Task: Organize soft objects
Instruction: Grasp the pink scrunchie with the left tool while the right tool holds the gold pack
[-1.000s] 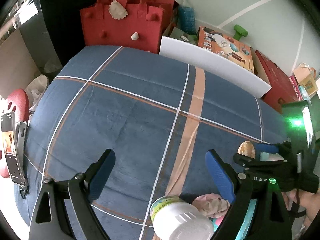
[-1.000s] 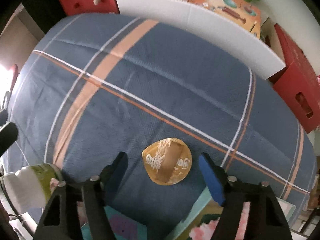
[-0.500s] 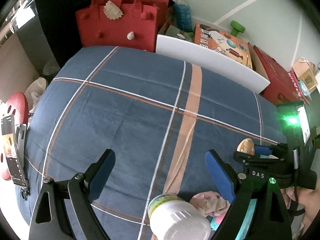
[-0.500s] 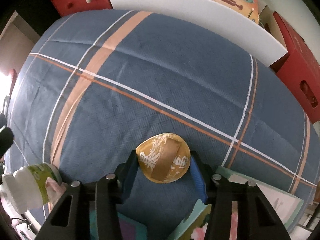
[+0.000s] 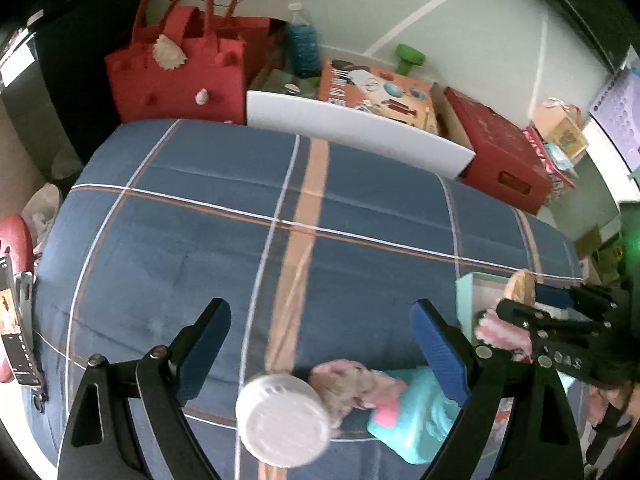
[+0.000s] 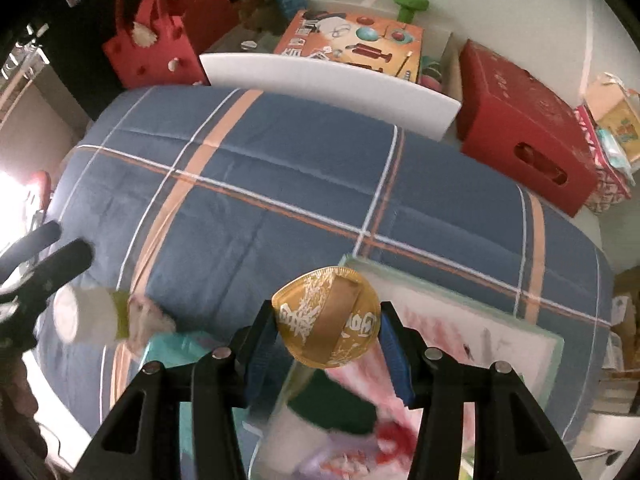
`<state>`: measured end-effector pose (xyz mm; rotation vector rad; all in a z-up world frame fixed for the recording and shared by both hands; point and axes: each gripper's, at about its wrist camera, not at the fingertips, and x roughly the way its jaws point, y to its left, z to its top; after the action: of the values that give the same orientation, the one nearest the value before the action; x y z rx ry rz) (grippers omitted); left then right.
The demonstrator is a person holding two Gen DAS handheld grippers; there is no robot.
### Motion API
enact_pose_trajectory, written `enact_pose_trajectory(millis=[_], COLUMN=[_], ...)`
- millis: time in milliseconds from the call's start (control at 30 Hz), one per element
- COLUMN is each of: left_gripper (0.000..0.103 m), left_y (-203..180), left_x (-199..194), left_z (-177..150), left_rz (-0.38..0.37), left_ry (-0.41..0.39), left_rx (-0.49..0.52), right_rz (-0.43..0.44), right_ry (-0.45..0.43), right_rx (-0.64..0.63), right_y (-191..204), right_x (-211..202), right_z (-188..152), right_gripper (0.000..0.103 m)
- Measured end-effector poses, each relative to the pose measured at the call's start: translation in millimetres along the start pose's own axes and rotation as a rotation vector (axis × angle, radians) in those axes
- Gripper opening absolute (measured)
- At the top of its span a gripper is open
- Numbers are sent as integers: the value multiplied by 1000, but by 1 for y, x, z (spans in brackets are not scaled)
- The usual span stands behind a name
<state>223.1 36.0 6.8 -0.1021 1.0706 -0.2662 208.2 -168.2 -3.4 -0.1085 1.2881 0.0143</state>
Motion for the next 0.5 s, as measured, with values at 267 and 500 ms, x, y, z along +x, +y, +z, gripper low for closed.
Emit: enact_pose_trajectory(millis=[267,500], left_gripper=[90,80], left_y=[-30,-32], left_x=[-11,6], left_z=[5,16], left_rz=[-31,-54], left_ry=[91,294], left_rx=[216,313], right_rz=[0,30], right_ry=[10,41], right_rx=[-25,-20], right_y=[-14,-20], right_x=[-23,-27], right_z=[-27,-40], right_gripper=[53,53])
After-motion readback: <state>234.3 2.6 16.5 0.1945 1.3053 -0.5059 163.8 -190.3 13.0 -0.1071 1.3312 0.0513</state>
